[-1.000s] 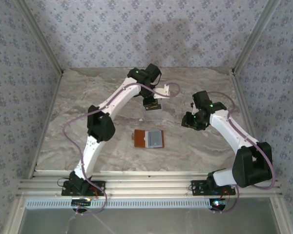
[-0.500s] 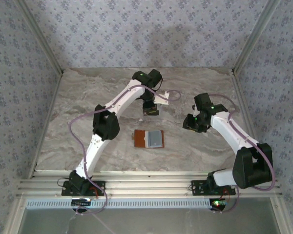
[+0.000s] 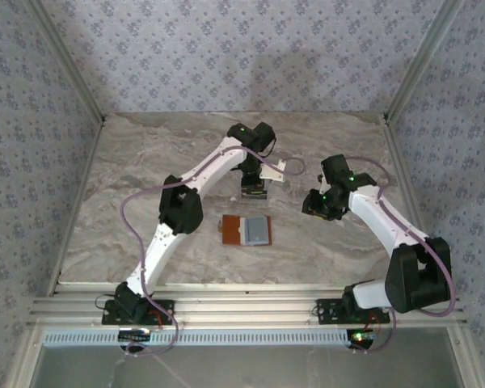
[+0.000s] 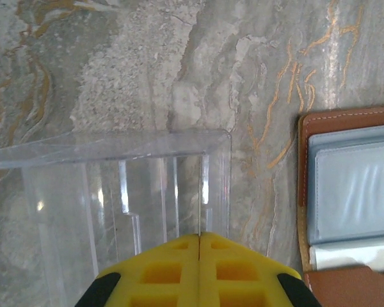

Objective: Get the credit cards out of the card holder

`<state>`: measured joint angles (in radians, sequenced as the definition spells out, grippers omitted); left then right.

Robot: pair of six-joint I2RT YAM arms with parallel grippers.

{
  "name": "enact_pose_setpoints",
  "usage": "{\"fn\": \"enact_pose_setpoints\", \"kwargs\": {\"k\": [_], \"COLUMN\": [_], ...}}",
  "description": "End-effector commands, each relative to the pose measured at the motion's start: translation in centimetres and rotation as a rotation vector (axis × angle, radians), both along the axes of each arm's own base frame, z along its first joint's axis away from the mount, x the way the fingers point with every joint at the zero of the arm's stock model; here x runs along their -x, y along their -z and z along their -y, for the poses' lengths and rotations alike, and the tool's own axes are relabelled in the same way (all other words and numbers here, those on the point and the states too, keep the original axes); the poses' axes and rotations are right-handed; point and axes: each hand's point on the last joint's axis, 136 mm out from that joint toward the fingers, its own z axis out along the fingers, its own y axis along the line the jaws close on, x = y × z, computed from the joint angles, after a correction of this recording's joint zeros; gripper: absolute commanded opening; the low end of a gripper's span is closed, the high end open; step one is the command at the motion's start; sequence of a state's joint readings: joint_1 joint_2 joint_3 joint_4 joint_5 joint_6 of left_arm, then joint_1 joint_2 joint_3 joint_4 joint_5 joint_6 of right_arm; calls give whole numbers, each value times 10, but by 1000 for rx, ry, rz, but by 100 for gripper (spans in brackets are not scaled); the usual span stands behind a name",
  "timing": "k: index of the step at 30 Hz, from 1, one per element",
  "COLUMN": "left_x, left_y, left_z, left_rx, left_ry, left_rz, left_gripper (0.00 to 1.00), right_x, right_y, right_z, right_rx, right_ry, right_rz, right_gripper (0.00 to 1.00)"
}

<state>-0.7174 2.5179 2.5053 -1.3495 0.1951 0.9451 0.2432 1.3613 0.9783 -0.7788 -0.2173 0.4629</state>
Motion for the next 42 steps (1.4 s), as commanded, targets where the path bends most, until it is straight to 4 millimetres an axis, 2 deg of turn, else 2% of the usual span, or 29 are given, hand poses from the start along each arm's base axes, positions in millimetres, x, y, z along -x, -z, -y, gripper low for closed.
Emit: {"fn": "enact_pose_setpoints", "kwargs": {"k": [1, 5, 8, 17, 22, 27, 32, 34, 37, 39, 42], "left_x": [-7, -22, -34, -47, -59, -54, -46, -40, -29, -21, -4], "left_y": [6, -6, -17, -44, -78, -108, -131, -130, -137, -133, -112], "left_z": [1, 4, 7, 15, 25, 27, 14, 1, -19, -36, -50], "left_rx": [-24, -1, 31, 102, 219, 329, 483, 522, 618, 631, 569], "left_ry": [-3, -37, -61, -129, -334, -567, -831, -951, -1131, -1275, -1411], "left_rz": [32, 94, 143, 203, 226, 189, 153, 121, 88, 52, -45], "left_gripper": [11, 27, 36, 41, 42, 42, 42, 42, 45, 47, 46], "right_x": [2, 3, 2, -2, -3, -2, 1, 2, 3, 4, 4], "right_y": [-3, -4, -6, -9, -7, -2, 3, 6, 15, 20, 24], "right_z": [1, 2, 2, -1, -16, -37, -65, -75, -83, -87, -90], "right_rx": [-9, -9, -10, -17, -40, -55, -72, -76, -75, -78, -77], "right_ry": [6, 6, 4, -4, -40, -95, -157, -178, -189, -196, -202], "right_rz": [3, 0, 7, 35, 27, 8, -6, -15, -36, -46, -50], "right_gripper": [36, 36, 36, 36, 36, 36, 36, 36, 36, 36, 36]}}
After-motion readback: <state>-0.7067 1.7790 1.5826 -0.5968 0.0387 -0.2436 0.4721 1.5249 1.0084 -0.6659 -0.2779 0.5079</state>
